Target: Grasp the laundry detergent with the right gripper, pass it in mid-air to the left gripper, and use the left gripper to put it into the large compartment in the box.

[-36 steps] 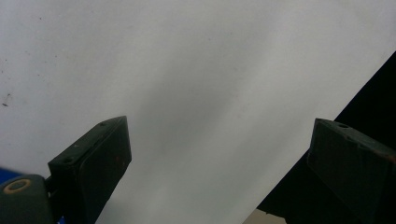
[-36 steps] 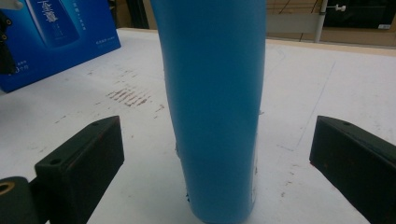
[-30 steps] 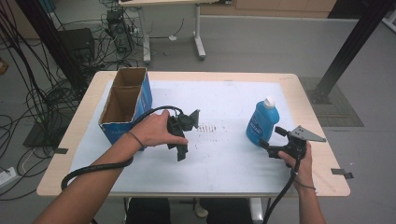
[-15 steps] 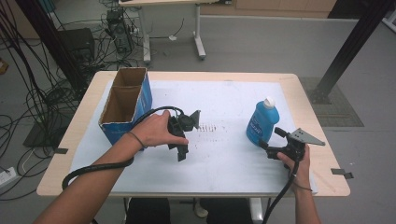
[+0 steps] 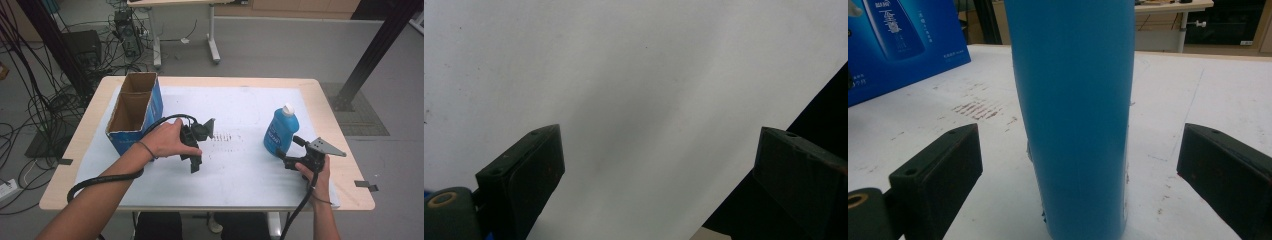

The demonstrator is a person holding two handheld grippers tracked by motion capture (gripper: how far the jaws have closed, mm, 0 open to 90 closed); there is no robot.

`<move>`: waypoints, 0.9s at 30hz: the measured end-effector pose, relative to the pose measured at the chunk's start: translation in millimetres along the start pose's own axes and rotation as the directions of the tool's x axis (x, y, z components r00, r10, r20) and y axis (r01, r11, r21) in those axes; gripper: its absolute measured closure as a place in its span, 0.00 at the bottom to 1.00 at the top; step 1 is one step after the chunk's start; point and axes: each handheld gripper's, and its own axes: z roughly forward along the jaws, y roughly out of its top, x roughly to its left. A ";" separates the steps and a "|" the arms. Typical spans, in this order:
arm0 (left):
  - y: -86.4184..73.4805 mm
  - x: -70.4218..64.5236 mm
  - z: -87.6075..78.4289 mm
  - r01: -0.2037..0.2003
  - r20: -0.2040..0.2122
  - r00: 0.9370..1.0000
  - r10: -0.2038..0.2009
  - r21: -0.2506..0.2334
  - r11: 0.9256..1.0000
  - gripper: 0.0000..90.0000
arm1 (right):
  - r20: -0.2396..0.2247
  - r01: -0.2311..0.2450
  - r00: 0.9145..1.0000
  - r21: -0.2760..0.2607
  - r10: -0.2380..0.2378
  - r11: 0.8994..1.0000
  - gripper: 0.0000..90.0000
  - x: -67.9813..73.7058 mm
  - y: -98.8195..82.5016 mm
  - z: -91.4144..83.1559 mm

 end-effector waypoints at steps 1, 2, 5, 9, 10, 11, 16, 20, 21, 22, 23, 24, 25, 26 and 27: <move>0.1 -0.3 0.6 0.002 -0.003 1.000 -0.002 0.001 1.000 0.07 | 0.000 0.000 1.000 -0.001 0.000 1.000 0.05 0.1 0.1 0.8; 0.4 0.7 1.5 0.002 0.002 1.000 -0.002 0.003 1.000 0.07 | -0.001 -0.001 1.000 -0.002 0.001 1.000 0.05 0.0 -0.1 1.6; 1.0 0.8 2.7 0.002 0.001 1.000 -0.002 0.007 1.000 0.07 | -0.004 -0.001 1.000 -0.004 0.001 1.000 0.05 -0.1 0.1 3.3; 0.4 1.2 2.5 0.004 0.003 1.000 -0.004 0.006 1.000 0.07 | -0.009 0.004 1.000 -0.002 -0.004 1.000 0.05 -0.4 0.7 6.9; 0.0 0.9 2.1 0.004 0.001 1.000 -0.004 0.006 1.000 0.07 | -0.009 0.003 1.000 -0.002 -0.003 1.000 0.05 -0.4 0.7 7.7; -0.1 1.1 1.8 0.003 0.001 1.000 -0.003 0.007 1.000 0.07 | -0.011 0.004 1.000 -0.004 -0.004 1.000 0.05 -0.8 0.7 8.4; -1.8 1.4 -0.3 0.010 -0.001 1.000 -0.010 0.008 1.000 0.07 | -0.015 0.007 1.000 -0.001 -0.007 1.000 0.05 -0.6 1.7 13.6; -2.6 1.4 -1.3 0.010 -0.001 1.000 -0.010 0.006 1.000 0.07 | -0.018 0.004 1.000 -0.005 -0.004 1.000 0.07 -1.2 1.3 16.2; -2.4 1.3 -1.3 0.007 -0.003 1.000 -0.007 0.008 1.000 0.07 | -0.016 0.004 1.000 -0.005 -0.005 1.000 0.06 -1.0 1.3 16.9; -2.6 1.2 -1.1 0.010 -0.003 1.000 -0.010 0.008 1.000 0.07 | -0.019 0.005 1.000 -0.003 -0.005 1.000 0.06 -1.6 1.8 18.2; -2.6 1.2 -1.1 0.010 -0.003 1.000 -0.010 0.008 1.000 0.07 | -0.019 0.005 1.000 -0.003 -0.005 1.000 0.06 -1.6 1.8 18.2; -2.6 1.5 -0.9 0.010 -0.002 1.000 -0.010 0.009 1.000 0.07 | -0.016 0.008 1.000 -0.003 -0.008 1.000 0.06 -1.2 2.0 19.5; -2.7 1.9 -0.9 0.011 -0.001 1.000 -0.011 0.008 1.000 0.07 | -0.016 0.008 1.000 -0.003 -0.008 1.000 0.06 -1.2 2.0 19.5; -2.8 2.1 -0.8 0.011 -0.001 1.000 -0.011 0.008 1.000 0.07 | -0.014 0.006 1.000 0.002 -0.006 1.000 0.06 -0.7 2.7 20.6; -2.8 2.0 -0.8 0.012 -0.001 1.000 -0.012 0.008 1.000 0.07 | -0.016 0.007 1.000 0.001 -0.007 1.000 0.06 -1.1 2.7 21.0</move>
